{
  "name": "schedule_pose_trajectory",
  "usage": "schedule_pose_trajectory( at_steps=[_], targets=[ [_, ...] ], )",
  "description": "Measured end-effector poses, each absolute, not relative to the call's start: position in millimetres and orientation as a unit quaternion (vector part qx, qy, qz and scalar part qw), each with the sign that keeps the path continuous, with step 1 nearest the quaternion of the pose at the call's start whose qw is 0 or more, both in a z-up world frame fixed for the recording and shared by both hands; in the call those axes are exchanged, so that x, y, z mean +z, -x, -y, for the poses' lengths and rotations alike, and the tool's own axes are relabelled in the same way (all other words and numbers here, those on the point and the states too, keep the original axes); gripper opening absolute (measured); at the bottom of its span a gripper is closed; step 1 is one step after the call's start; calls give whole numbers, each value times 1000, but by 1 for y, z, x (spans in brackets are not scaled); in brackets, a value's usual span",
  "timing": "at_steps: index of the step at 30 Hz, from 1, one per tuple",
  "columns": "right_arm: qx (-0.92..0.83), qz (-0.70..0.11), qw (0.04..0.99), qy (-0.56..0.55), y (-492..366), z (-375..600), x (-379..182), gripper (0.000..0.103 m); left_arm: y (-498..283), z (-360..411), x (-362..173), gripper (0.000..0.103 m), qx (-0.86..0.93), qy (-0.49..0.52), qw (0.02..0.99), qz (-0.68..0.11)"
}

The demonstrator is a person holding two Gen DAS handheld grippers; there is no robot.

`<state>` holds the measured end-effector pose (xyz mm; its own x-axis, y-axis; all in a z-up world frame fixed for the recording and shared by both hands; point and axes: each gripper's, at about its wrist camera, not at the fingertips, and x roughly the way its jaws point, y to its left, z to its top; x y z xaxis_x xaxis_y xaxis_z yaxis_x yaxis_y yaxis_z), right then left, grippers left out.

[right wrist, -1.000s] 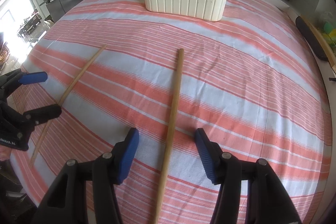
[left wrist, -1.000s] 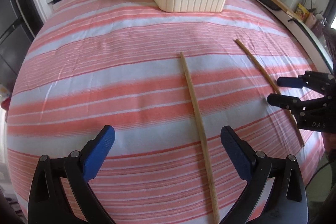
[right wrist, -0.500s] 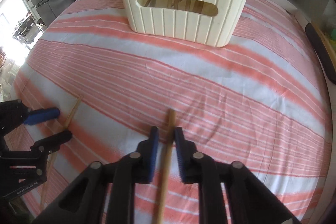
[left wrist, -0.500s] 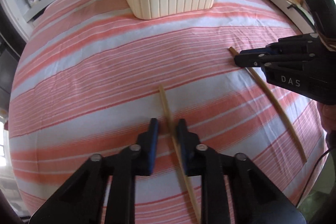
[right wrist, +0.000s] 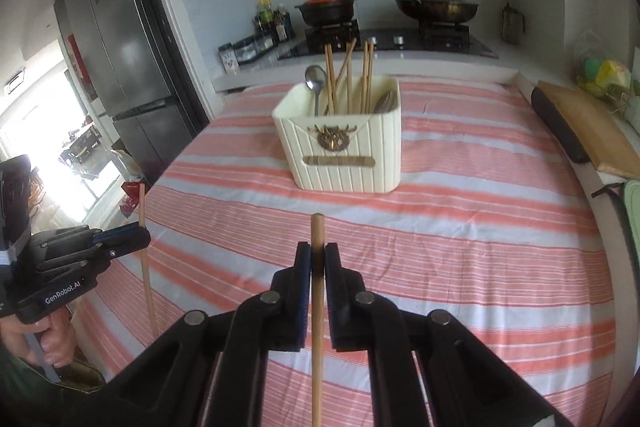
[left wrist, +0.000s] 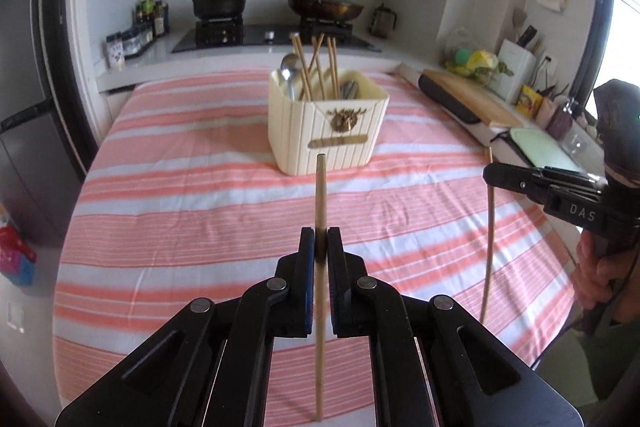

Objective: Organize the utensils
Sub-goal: 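Lift both chopsticks to the cream holder and release them inside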

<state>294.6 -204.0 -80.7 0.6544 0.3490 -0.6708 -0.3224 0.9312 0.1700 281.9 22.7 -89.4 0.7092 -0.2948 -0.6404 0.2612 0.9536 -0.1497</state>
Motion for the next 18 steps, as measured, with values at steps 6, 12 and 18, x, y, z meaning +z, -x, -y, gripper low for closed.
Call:
schedule_pose_trajectory(
  at_steps=[6, 12, 18],
  targets=[
    [186, -303, 935, -7, -259, 206, -35, 7, -259, -28, -57, 4, -163, 54, 939, -297],
    [164, -242, 956, -17, -246, 209, -9, 7, -259, -27, -35, 4, -171, 54, 945, -273],
    [156, -226, 961, -17, -270, 214, 18, 7, -270, -31, -4, 4, -180, 48, 950, -250]
  ],
)
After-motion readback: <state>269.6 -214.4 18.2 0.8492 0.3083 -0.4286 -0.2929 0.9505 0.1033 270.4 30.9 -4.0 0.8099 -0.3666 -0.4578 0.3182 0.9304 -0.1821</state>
